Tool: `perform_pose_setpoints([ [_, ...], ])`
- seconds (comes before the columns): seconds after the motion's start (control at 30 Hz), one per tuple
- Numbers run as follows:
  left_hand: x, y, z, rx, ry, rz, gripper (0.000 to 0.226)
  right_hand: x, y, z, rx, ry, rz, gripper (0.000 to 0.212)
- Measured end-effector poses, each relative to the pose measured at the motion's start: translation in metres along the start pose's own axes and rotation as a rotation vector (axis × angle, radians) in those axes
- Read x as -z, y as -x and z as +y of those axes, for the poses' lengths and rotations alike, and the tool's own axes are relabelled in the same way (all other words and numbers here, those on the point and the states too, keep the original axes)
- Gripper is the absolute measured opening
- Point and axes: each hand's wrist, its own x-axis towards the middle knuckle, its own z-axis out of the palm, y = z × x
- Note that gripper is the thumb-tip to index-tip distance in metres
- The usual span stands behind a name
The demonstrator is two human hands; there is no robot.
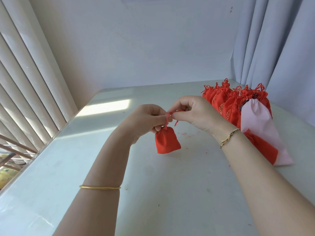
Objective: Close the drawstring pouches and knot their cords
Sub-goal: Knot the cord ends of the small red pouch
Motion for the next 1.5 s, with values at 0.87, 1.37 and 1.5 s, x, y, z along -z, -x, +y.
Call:
perform_pose_setpoints([
  [0.87, -0.003, 0.004, 0.008, -0.115, 0.120, 0.318, 0.009, 0.001, 0.004, -0.014, -0.629, -0.573, -0.326, 0.023],
  [1.37, -0.004, 0.005, 0.011, -0.072, 0.165, 0.161, 0.022, -0.002, 0.003, -0.008, -0.208, -0.120, -0.181, 0.011],
  [1.5, -0.005, 0.004, 0.010, -0.088, 0.205, 0.205, 0.020, -0.002, 0.002, -0.007, -0.226, -0.182, -0.110, 0.007],
])
